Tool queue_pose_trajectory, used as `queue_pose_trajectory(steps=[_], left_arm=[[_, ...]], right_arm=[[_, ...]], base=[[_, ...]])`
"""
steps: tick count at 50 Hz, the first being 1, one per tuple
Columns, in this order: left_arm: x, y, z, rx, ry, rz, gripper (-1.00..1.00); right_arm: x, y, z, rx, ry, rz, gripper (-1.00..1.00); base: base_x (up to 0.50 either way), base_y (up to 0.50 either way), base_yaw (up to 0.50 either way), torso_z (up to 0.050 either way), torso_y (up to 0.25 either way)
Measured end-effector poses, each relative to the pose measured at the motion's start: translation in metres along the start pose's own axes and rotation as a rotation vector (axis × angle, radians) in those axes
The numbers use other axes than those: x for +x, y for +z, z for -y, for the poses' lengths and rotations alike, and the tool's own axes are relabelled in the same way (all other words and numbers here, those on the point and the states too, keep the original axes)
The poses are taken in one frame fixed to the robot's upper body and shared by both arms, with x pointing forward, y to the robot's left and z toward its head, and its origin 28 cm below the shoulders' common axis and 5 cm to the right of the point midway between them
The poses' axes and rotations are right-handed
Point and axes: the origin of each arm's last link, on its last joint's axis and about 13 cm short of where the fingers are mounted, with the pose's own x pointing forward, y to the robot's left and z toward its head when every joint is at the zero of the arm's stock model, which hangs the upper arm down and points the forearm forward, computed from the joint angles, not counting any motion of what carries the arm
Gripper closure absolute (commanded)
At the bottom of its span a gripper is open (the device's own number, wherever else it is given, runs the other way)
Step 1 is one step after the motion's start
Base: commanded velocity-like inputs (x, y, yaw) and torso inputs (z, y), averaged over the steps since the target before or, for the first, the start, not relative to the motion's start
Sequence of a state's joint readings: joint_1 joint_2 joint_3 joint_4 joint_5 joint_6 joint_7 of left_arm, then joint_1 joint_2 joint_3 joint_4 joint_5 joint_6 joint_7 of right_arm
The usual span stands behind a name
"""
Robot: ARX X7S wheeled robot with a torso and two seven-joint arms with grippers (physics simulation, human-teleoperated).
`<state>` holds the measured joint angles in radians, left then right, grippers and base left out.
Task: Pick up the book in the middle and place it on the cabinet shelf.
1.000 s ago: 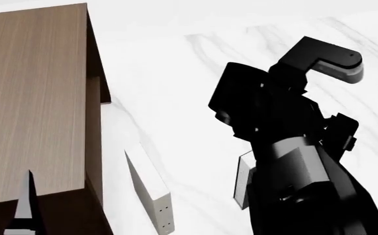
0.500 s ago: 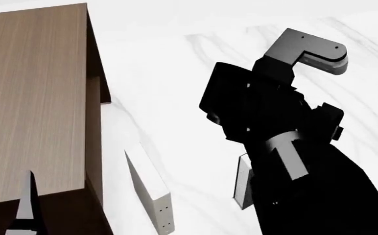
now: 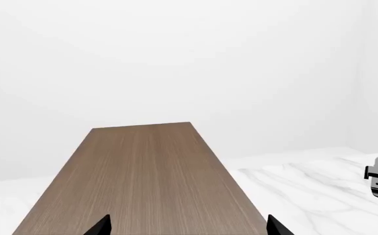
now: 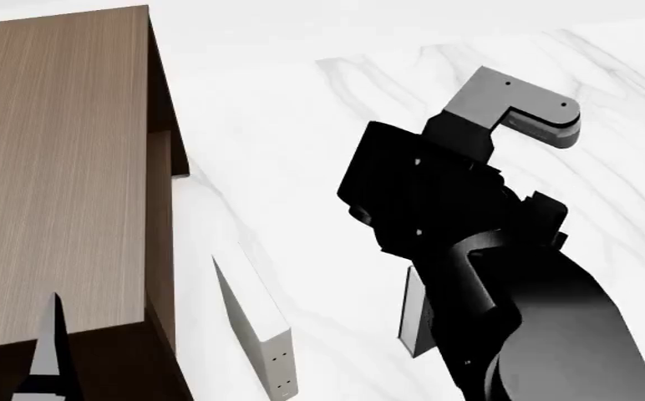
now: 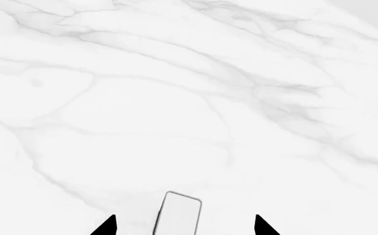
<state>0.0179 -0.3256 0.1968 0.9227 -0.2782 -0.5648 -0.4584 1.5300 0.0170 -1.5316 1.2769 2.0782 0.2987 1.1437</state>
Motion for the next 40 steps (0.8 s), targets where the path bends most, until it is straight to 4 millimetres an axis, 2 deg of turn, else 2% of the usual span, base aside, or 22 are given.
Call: queue_pose_trajectory(steps=[40], left_arm=[[0.0002,-0.0011,-0.0003,-0.009,0.000,-0.002,-1.00]], right_arm=[[0.0062,-0.0067,0.0009,0.078,0.089,-0.136,-1.00]], base=[[0.00,0.00,0.00,0.000,0.000]])
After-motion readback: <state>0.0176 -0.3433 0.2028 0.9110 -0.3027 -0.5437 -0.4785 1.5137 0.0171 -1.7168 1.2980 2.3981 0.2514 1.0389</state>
